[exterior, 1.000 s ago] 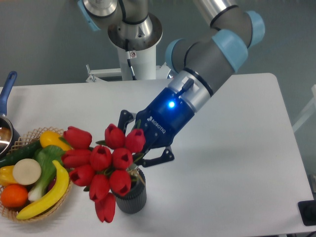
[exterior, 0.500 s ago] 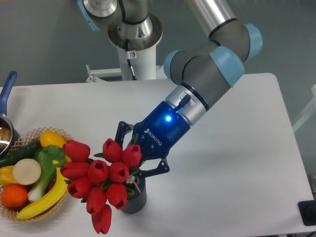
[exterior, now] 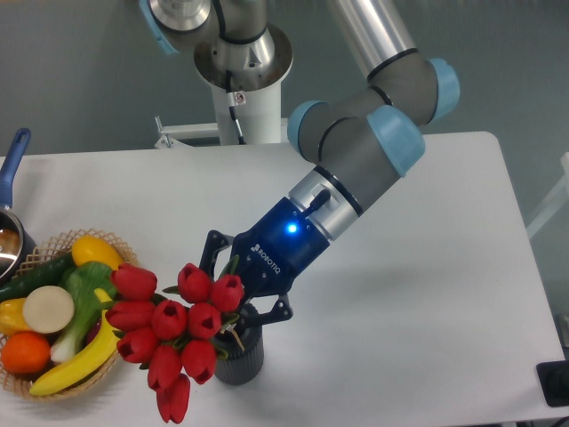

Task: Insert the flowers into the vase
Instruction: 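Lower the tulip stems into the grey vase opening, then open the gripper to release the tulips and lift away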

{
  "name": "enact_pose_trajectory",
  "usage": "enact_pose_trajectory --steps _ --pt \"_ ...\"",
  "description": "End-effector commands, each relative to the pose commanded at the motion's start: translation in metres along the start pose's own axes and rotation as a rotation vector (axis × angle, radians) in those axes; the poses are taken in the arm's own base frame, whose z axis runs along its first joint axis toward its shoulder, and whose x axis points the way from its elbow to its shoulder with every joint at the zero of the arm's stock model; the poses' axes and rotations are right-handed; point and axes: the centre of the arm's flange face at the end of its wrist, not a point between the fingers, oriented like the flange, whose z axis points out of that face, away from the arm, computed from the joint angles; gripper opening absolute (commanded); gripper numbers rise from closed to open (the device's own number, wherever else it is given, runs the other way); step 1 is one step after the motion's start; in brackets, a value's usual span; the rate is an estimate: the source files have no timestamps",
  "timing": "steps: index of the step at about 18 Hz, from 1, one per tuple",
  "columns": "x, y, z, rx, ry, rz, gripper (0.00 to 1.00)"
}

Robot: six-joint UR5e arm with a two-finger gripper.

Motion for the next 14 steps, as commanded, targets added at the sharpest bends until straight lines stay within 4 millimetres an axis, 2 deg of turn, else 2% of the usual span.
enact_pose_trajectory --steps 9,14 --pt "0.001 0.044 0.013 -0.025 0.024 -0.018 0.1" --pt "-0.001 0.076 0.017 -0.049 0.028 -0.014 0.15"
